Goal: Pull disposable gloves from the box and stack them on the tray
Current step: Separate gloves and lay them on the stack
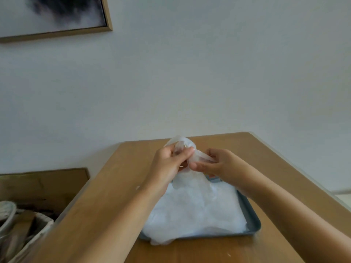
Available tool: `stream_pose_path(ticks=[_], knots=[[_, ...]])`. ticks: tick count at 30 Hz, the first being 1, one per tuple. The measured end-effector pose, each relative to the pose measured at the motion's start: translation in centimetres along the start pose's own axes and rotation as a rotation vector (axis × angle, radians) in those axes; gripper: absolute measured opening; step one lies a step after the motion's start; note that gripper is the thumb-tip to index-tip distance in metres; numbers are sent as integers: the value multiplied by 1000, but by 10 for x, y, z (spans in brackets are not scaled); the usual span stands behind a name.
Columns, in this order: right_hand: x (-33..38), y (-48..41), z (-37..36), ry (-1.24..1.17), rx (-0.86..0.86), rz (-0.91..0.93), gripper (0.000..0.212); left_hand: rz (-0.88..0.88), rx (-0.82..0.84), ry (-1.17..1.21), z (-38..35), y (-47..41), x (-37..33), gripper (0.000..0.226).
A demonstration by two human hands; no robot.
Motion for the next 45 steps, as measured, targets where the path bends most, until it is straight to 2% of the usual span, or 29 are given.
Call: stream_pose_path(ticks=[4, 7, 10, 12, 14, 17, 21, 24, 26, 29, 31, 35, 38, 41, 43, 45], knots=[[2, 18, 2, -388, -26, 6, 31, -103, -68, -59, -5, 20, -3, 31], [2, 22, 7, -458, -154, -16, 25, -117, -109, -61, -3, 31, -4, 34], [3, 27, 2, -599, -145, -82, 31, -143, -103, -98, -3, 40, -8, 36], [3, 35, -5, -484, -57, -61, 39, -163, -93, -119, -5, 43, -11, 38], [1, 38, -9, -395, -16, -29, 38, -160, -83, -115, -6, 45, -13, 38], [-8, 34, 1, -494, -100, -78, 32, -76, -59, -81, -3, 47, -14, 33], [-14, 32, 12, -533, -111, -128, 39, -37, -84, -130, 12, 48, -11, 35], [-13, 31, 13, -410, -185, -137, 24, 104, -91, -120, 27, 48, -7, 34], [-12, 27, 13, -241, -188, -156, 27, 232, 13, -205, 40, 51, -9, 22], [-6, 19, 8, -22, -72, -151, 29, 412, 188, -340, 63, 55, -13, 19], [-6, 9, 3, 1, 6, -159, 27, 477, 127, -309, 77, 49, -13, 23], [-22, -11, -5, -29, 183, -301, 25, 519, 25, -278, 89, 39, -17, 32], [-41, -22, -11, 125, 154, -313, 22, 424, -117, -405, 87, 33, -17, 31], [-63, -27, -16, 215, 149, -336, 22, 143, -267, -579, 75, 31, -10, 20], [-78, -29, -19, 227, 162, -340, 24, -24, -220, -673, 58, 33, -1, 10], [-87, -31, -21, 273, 160, -322, 26, -122, -89, -740, 38, 33, 11, 4]])
Point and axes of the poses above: each hand's wrist, its own y-axis away from the middle knuckle, its own z-axis out of the back of the hand, x = y × z, the point moved 1 cm from there along -y, towards the middle knuckle, and after that the axes turned 6 degrees about z, right-handed, at the moved point
